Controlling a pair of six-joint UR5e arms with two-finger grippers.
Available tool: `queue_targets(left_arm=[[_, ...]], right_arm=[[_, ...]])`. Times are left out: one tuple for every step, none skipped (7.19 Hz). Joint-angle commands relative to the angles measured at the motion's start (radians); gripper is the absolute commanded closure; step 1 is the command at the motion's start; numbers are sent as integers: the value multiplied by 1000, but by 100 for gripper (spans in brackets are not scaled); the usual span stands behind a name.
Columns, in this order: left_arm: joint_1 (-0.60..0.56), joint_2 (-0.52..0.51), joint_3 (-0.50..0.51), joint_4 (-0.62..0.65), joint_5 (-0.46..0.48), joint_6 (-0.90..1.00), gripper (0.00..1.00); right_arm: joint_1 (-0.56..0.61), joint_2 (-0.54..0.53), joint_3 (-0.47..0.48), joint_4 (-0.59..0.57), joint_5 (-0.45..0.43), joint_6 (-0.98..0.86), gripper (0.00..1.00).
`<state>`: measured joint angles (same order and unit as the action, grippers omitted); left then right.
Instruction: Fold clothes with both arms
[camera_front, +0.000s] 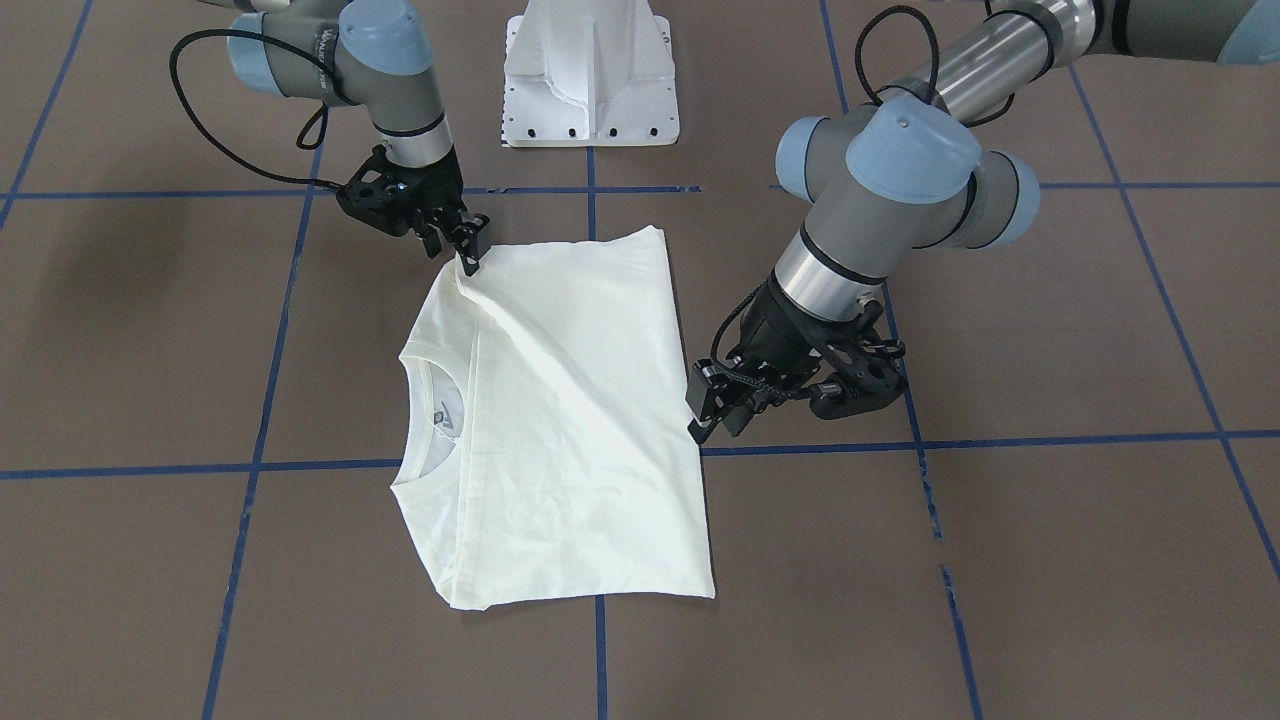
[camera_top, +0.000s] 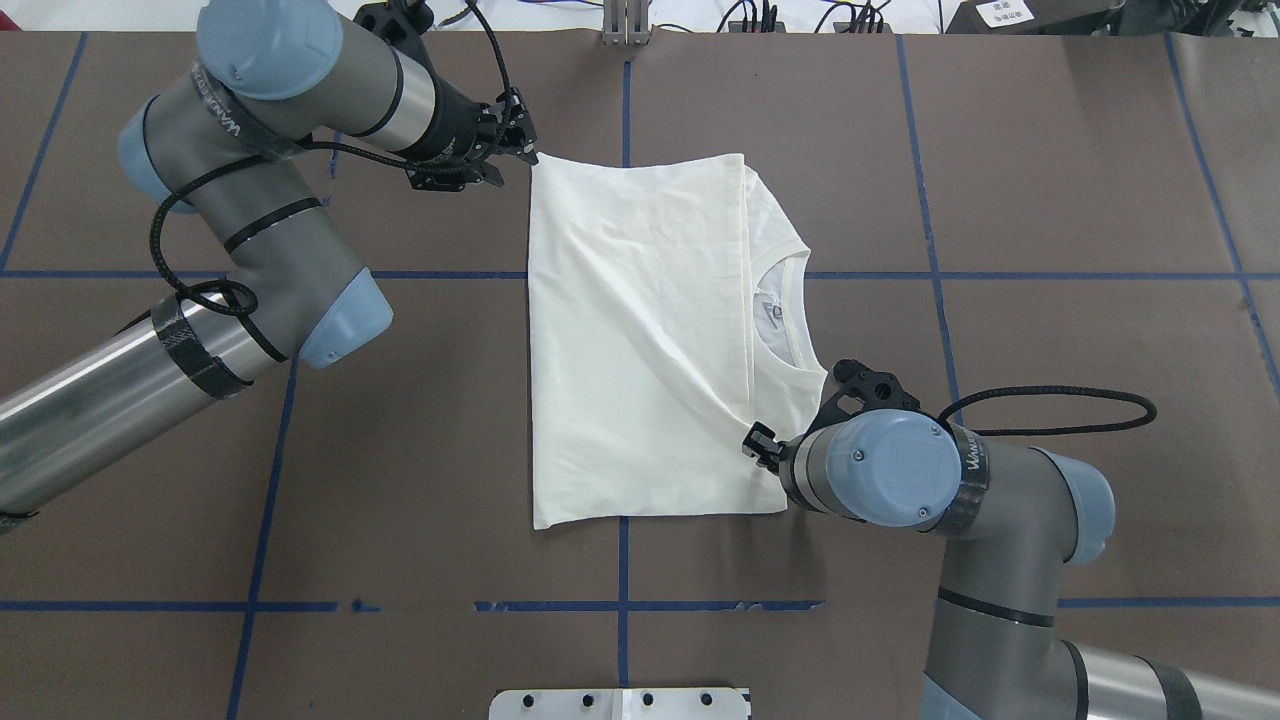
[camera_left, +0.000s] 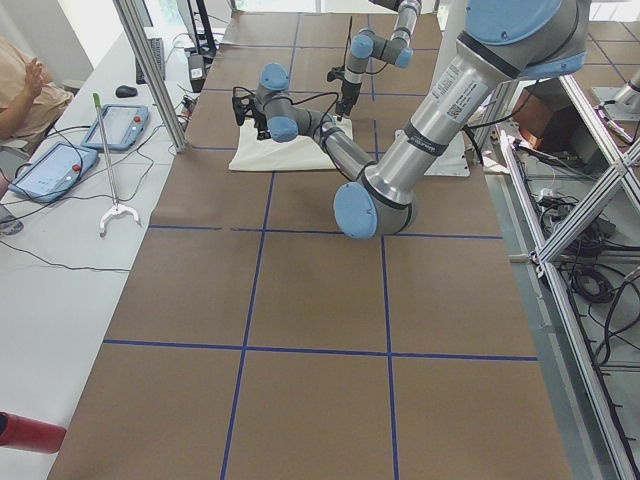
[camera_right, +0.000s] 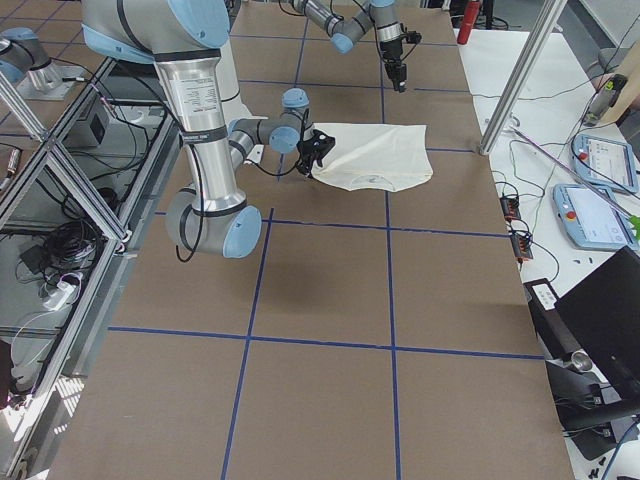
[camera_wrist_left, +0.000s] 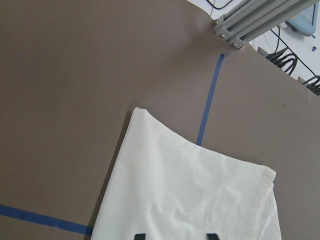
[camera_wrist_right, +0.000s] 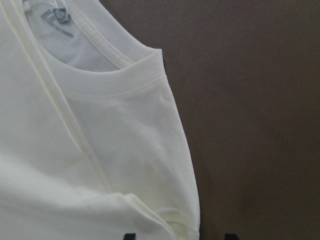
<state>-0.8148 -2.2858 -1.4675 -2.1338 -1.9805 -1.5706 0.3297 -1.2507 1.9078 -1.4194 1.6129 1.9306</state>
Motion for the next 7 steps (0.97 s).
queue_targets(left_arm=[[0,0,-1,2,2,0,50],[0,0,-1,2,2,0,50],[0,2,1,2,2,0,50],[0,2,1,2,2,0,50],[0,2,1,2,2,0,50],[0,2,1,2,2,0,50],[0,2,0,3,2,0,50]], right_arm=[[-12,1,-4,-1,-13,2,32],[-18,4,-10,-3,-13,2,32],[-21,5,-16,-3,-13,1,33],[-20,2,-16,-3,-13,-1,34],[-20,-2,-18,-4,-13,-1,35],[-20,1,-20,-6,-13,-1,41],[-20,1,-20,-6,-11,-1,63]])
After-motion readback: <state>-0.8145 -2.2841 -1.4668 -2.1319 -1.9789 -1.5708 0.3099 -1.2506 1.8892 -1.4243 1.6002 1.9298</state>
